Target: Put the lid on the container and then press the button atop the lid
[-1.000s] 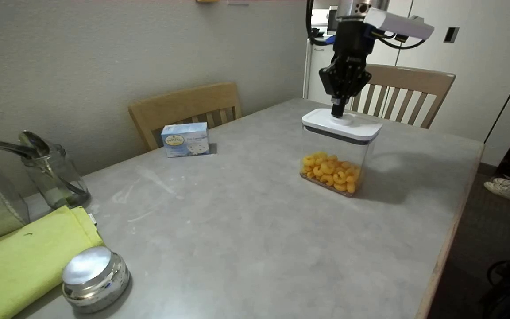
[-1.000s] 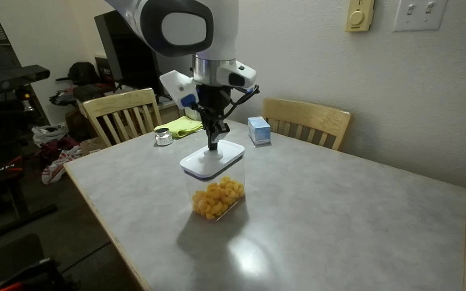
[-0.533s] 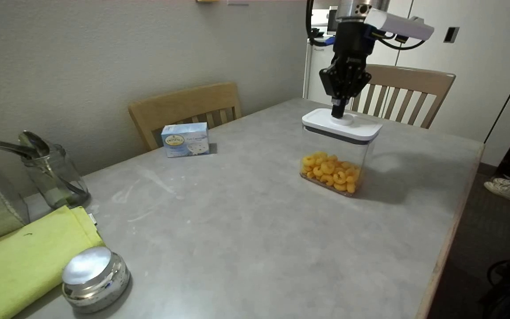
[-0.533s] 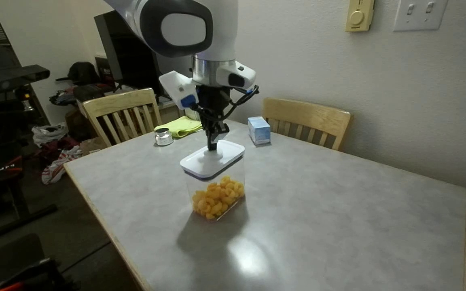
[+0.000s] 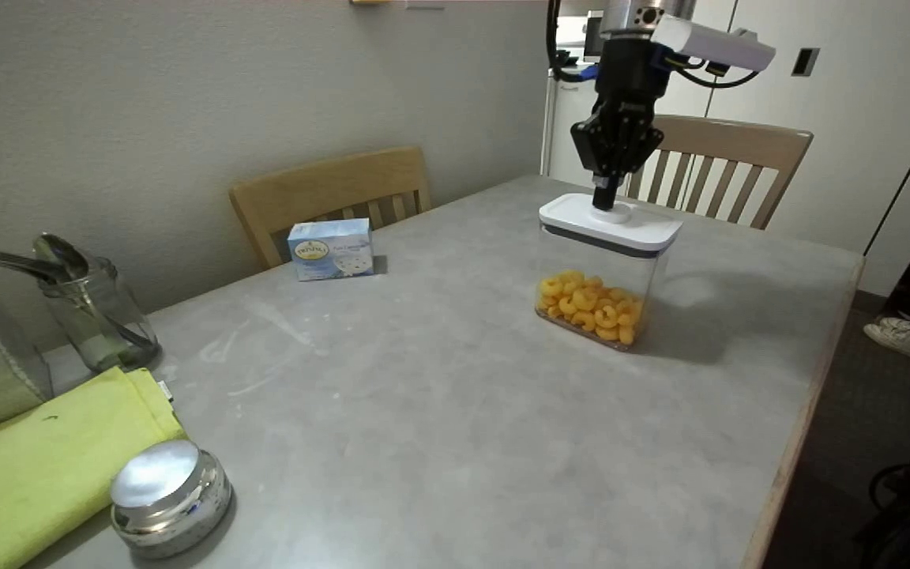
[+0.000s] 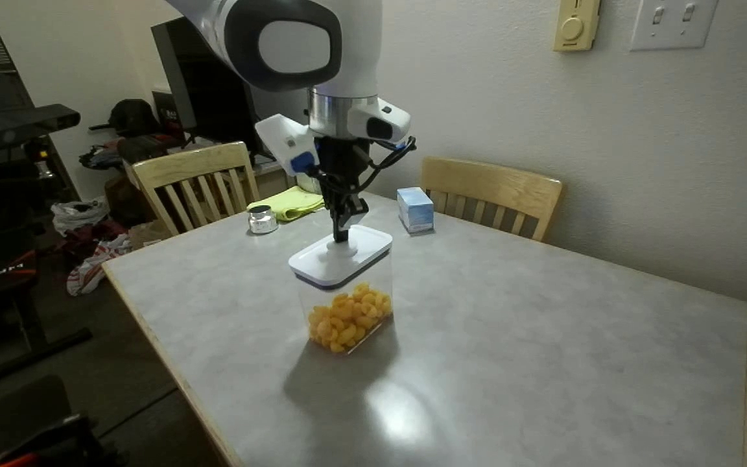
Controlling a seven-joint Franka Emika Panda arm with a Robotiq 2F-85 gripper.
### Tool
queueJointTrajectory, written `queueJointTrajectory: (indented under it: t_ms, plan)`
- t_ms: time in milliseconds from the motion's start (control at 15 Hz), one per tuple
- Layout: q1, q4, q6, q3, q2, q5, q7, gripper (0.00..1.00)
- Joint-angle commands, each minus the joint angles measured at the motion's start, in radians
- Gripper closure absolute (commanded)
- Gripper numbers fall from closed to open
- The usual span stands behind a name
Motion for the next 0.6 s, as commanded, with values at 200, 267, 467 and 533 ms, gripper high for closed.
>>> queueJointTrajectory:
  t_ms: [200, 267, 467, 533]
  plan:
    - [-0.004, -0.044, 0.010, -0.014, -0.009, -0.038, -0.008, 1.00]
    - [-0.005, -0.045, 0.015, -0.015, -0.003, -0.040, -0.009, 1.00]
    - [-0.006, -0.047, 0.031, -0.016, 0.013, -0.037, -0.016, 1.00]
    - [-0.007, -0.049, 0.038, -0.015, 0.017, -0.032, -0.022, 1.00]
